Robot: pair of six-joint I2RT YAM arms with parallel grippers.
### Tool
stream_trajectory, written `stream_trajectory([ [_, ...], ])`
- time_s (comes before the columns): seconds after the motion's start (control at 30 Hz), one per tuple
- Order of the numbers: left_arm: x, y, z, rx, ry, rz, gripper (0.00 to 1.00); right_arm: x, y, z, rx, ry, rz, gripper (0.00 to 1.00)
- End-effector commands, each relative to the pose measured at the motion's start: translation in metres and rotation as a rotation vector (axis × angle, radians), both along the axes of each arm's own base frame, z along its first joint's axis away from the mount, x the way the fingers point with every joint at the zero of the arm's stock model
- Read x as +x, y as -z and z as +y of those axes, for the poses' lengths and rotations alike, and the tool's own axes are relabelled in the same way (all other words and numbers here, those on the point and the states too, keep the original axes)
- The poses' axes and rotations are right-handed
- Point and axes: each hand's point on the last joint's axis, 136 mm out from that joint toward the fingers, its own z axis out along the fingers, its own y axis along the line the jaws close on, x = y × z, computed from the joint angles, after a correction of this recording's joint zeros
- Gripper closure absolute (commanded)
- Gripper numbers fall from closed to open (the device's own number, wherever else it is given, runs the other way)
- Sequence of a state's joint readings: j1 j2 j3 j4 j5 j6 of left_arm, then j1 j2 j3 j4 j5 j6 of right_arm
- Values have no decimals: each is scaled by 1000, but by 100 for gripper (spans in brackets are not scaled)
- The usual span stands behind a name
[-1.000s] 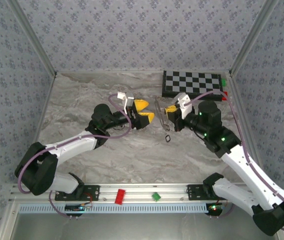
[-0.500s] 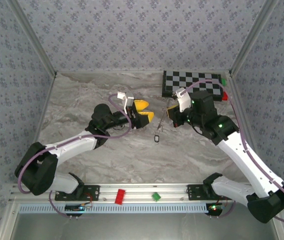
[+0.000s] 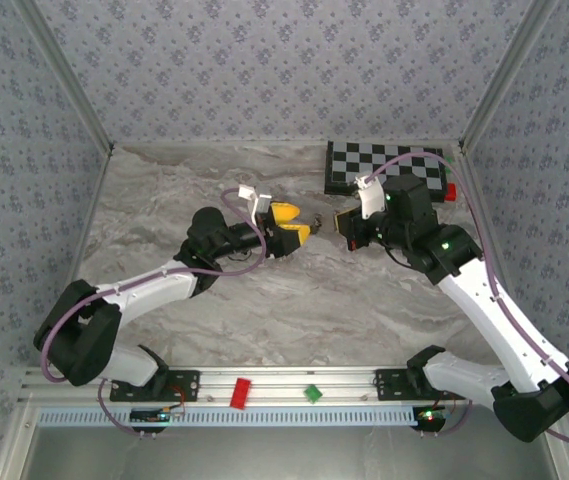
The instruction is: Put the keys on the keyring
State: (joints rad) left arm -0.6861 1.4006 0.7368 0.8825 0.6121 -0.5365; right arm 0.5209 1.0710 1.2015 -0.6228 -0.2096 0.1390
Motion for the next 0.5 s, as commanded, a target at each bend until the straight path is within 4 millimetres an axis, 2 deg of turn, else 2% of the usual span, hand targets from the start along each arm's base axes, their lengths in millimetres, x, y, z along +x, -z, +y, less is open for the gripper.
stream_trajectory([
  [0.0, 1, -19, 1, -30, 6, -38, 21, 0, -10, 1, 17, -10, -7, 100],
  [0.2, 2, -17, 3, -28, -13, -38, 21, -2, -4, 5, -10, -55, -5, 100],
  [0.47, 17, -15, 23, -22, -154, -27, 19, 11, 32, 10, -155, -117, 53, 100],
])
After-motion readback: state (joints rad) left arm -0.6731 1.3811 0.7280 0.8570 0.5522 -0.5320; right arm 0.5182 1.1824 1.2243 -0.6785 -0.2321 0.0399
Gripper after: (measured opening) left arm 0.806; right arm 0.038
